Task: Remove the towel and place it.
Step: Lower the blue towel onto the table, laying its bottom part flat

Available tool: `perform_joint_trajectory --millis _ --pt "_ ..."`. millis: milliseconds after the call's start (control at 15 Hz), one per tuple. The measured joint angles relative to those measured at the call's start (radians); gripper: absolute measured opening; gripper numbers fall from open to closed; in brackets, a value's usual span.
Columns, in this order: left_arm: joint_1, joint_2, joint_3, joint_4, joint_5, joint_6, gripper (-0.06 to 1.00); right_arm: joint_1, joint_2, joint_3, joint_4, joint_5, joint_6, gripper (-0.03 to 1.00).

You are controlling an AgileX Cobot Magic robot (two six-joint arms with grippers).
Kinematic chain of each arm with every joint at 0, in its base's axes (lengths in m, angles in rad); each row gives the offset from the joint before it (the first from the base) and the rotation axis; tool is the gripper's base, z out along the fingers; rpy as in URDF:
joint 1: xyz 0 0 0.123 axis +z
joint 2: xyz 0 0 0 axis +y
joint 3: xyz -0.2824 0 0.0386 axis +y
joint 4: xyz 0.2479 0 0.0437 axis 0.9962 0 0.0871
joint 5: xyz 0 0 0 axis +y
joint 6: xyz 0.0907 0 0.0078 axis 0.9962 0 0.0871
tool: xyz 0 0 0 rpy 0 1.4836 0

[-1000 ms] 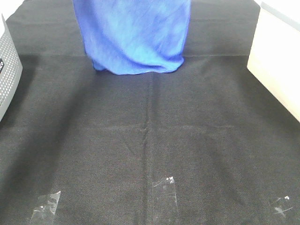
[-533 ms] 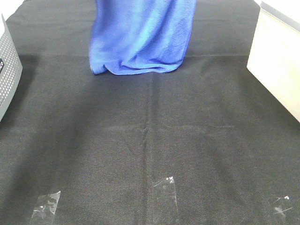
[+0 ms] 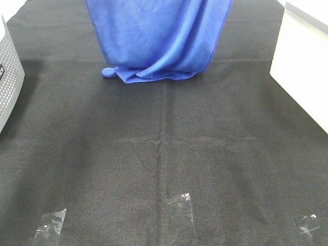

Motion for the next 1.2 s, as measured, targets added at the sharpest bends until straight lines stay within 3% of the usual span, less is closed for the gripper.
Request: perform_joint_trajectory --millis 133,467,800,1200 --pt "0.0 -0.039 0.067 -0.033 0.004 -0.026 0.0 0.0 0.0 0.0 -0.001 0.056 0.0 0.01" --pt "0.002 -0.274 0.426 -0.056 0.006 -0.072 0.0 -0.002 -0.03 0.008 0.08 0.069 0.025 0.01" --pt "0.002 -0.536 0.732 -0.117 0.004 -0.076 0.0 0.0 -0.229 0.325 0.184 0.07 0.034 0.01" --pt "0.0 -0.788 1.02 -0.171 -0.002 -0.123 0.0 0.004 -0.412 0.568 0.275 0.07 0.034 0.01"
